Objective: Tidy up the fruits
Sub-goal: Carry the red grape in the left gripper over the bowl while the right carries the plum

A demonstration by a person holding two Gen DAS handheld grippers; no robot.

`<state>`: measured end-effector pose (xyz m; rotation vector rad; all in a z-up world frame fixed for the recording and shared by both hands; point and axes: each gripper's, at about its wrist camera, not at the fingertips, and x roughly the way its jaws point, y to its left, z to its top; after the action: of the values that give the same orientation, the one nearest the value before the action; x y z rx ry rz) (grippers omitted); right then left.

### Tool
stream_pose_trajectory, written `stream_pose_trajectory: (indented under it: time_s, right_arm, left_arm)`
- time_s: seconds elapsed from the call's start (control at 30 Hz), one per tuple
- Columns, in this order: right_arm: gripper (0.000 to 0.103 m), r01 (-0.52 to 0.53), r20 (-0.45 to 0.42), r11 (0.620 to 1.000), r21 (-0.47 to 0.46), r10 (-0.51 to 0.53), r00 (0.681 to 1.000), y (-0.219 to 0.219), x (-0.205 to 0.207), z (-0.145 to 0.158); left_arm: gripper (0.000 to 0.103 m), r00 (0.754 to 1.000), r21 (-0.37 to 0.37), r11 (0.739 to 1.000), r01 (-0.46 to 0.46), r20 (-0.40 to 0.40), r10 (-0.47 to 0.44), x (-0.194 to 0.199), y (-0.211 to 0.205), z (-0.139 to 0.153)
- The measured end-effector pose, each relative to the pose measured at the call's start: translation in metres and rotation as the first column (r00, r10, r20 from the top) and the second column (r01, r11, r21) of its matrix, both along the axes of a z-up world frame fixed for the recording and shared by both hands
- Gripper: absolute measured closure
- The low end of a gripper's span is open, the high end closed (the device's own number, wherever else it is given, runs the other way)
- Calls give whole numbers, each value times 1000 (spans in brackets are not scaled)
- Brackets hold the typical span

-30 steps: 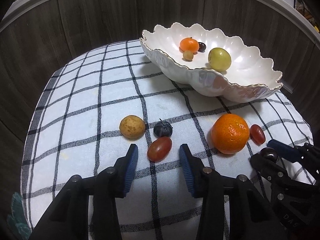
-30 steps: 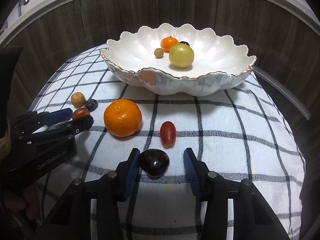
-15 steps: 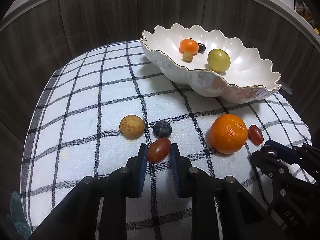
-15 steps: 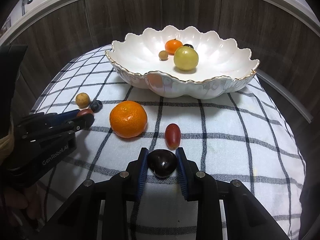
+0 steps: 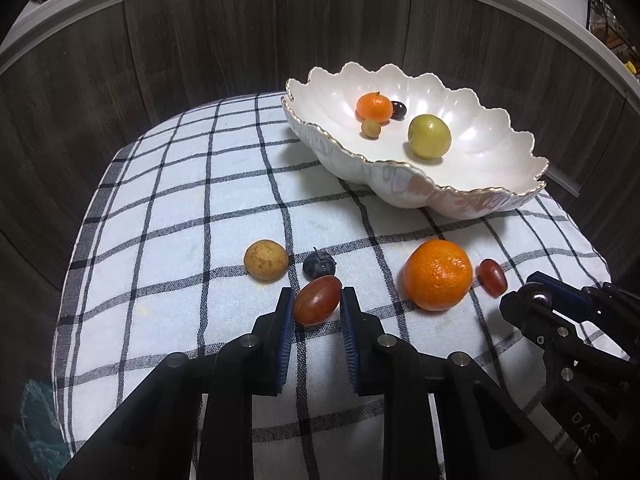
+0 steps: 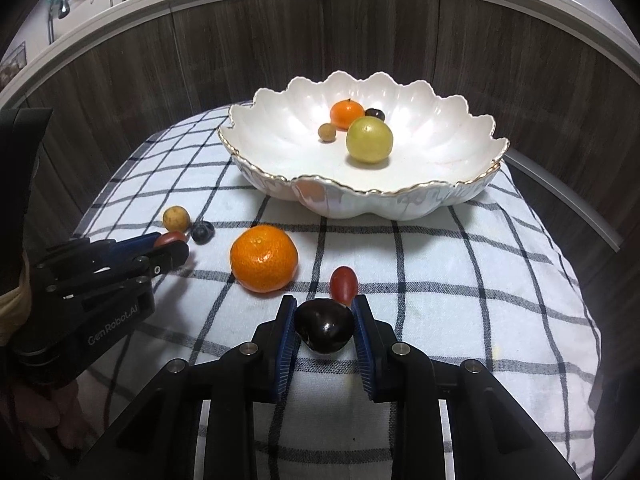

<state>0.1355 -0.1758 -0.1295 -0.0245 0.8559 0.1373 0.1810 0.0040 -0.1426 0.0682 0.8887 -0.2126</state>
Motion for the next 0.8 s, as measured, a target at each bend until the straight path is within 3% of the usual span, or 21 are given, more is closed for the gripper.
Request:
stream_pose_trajectory:
  time_s: [0.8]
  right_arm:
    - [73, 64, 94, 997, 45, -68, 993, -29, 6, 42]
  left_arm:
    - [80, 997, -18, 999, -26, 76, 28, 1, -13, 48]
